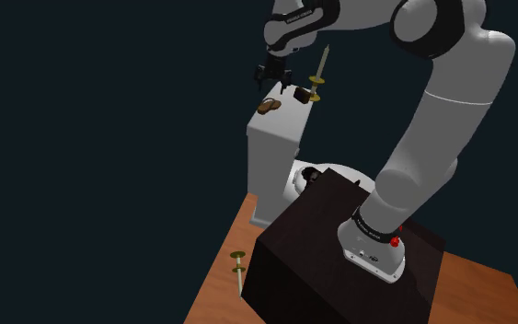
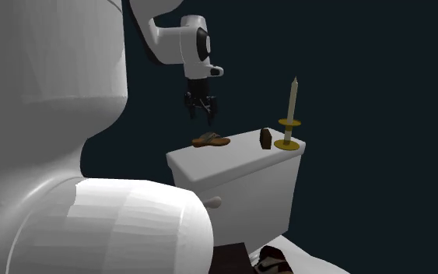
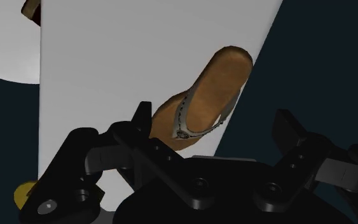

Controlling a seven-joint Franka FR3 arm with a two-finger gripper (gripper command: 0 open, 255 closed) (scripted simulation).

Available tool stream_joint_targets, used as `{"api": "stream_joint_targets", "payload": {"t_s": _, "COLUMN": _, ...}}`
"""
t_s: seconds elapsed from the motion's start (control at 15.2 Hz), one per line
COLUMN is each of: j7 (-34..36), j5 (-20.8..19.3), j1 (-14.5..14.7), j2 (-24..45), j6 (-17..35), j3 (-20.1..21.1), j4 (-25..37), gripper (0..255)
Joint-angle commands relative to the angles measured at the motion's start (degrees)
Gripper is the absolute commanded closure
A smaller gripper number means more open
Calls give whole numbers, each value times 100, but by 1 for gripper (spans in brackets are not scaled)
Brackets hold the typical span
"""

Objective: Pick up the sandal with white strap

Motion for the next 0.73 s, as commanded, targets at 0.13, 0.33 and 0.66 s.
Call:
{"api": "stream_joint_targets", "payload": {"t_s": 0.13, "j7": 451, "j5": 47, "j1": -121, "j2": 686, "j6": 131, "j3": -177, "j4": 598, "gripper": 0}}
{"api": "stream_joint_targets", "payload": {"t_s": 0.33, "j7": 457, "j5": 50, "j1": -122, "j2": 784, "j6": 329, "j3": -177, "j4": 498, "gripper": 0}}
{"api": "stream_joint_targets", "payload": {"t_s": 0.66, "j7": 465, "j5": 54, "j1": -125, "j2": 948, "j6": 624, "j3": -175, "j4": 366, "gripper": 0}}
